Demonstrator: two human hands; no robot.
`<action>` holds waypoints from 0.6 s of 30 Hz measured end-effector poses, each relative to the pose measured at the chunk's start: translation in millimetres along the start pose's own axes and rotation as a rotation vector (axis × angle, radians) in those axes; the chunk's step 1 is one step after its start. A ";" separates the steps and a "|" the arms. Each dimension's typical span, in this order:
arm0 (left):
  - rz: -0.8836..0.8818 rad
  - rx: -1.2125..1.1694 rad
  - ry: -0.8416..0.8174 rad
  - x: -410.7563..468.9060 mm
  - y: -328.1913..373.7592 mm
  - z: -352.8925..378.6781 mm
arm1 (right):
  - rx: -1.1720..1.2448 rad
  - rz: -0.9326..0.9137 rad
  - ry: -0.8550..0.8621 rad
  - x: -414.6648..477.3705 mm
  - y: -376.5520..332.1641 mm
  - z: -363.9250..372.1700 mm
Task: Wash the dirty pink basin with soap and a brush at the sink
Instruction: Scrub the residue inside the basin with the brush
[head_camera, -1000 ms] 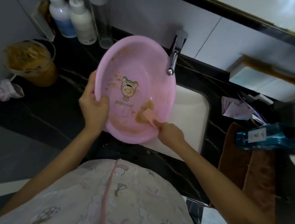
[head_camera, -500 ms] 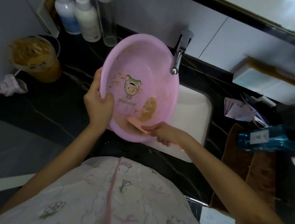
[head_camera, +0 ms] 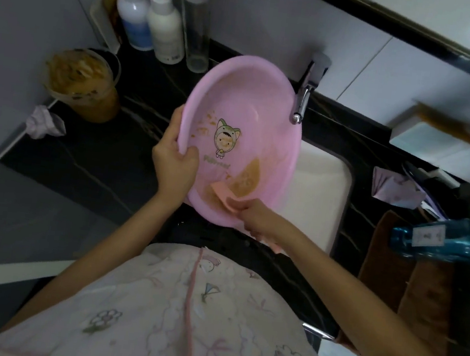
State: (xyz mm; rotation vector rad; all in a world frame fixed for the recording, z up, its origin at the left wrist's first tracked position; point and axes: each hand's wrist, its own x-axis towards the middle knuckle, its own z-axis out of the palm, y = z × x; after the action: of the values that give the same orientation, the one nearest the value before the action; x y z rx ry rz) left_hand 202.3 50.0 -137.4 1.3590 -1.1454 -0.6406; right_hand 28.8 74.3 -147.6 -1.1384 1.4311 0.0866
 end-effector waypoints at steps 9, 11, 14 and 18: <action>-0.017 0.042 0.018 -1.6 -5.4 -4.7 | 0.132 -0.012 -0.184 -14.3 2.0 -12.3; -0.017 0.047 0.023 -1.6 -7.0 -4.9 | -0.012 0.031 -0.093 -11.5 13.4 -29.8; -0.006 0.050 0.001 -2.6 -7.5 -3.8 | -0.151 0.082 0.087 13.8 24.9 -59.2; -0.011 0.045 -0.003 -1.9 -5.1 -5.7 | -0.763 0.007 0.403 46.7 25.6 -99.2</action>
State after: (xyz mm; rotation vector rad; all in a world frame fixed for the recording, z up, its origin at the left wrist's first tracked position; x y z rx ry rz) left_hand 208.0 53.1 -141.8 1.4035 -1.1615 -0.6283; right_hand -48.7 -3.3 -173.6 -1.8468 1.8235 0.4600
